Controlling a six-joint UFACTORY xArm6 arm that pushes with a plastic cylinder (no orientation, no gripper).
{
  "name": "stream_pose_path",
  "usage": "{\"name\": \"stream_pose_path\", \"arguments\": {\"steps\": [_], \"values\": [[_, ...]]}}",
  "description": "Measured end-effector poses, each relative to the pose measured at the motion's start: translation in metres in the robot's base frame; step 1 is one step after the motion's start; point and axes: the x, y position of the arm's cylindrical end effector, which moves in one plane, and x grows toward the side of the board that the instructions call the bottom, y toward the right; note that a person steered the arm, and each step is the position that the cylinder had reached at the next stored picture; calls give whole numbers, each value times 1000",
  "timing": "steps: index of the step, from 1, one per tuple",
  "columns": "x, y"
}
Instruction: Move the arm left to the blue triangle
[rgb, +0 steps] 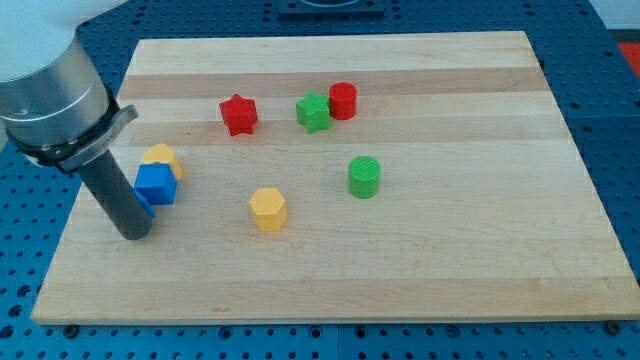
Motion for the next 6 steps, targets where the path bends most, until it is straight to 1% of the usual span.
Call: {"name": "stream_pose_path", "arguments": {"steps": [1, 2, 3, 4, 5, 6], "values": [[0, -4], [23, 5], [65, 25], [90, 11], [76, -26], [19, -55]]}}
